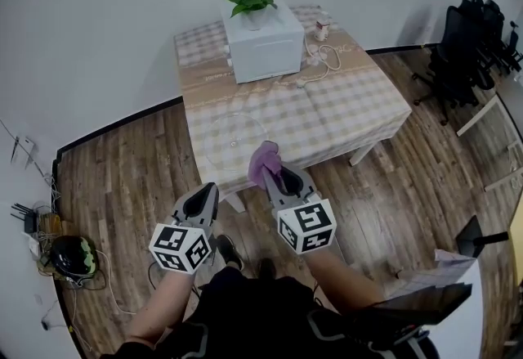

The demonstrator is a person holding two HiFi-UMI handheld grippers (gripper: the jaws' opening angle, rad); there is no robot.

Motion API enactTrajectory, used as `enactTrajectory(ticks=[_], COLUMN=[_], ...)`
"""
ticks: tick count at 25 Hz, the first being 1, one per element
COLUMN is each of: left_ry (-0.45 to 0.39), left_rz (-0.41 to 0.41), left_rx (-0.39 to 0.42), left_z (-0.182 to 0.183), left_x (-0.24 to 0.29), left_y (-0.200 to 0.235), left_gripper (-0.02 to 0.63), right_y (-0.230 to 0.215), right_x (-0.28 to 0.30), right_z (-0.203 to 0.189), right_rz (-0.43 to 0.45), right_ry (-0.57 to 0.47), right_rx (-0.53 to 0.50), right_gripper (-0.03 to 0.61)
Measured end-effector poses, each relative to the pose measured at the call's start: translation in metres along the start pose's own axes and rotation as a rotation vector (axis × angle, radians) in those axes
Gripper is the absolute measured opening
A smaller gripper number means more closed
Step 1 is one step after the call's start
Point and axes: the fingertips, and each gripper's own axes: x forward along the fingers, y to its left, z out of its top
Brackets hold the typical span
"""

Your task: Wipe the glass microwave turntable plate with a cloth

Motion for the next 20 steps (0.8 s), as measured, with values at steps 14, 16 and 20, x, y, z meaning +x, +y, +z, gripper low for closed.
enactTrajectory(ticks=[14,16,20], left_ry=[-0.029,-0.024,-0.005], left_rz=[-0.014,-0.015,-0.025], left_rx=[-0.004,-0.017,-0.036], left_z=[0.023,0.023,0.021], left_x=[0.025,0.029,0.038], left_y=[0.067,0.079,0.101], left_gripper=[0.002,0.002,0.002], right_y=[0.007,0.009,0.012], right_x=[0.075,0.086,0.106], right_z=[0.004,0.004,0.007], right_rz=[-0.014,-0.021,-0.034], right_ry=[0.053,0.062,0.072], right_rx=[-0.023,-0.021,-0.023], right_gripper=[0.072,0.072,0.072])
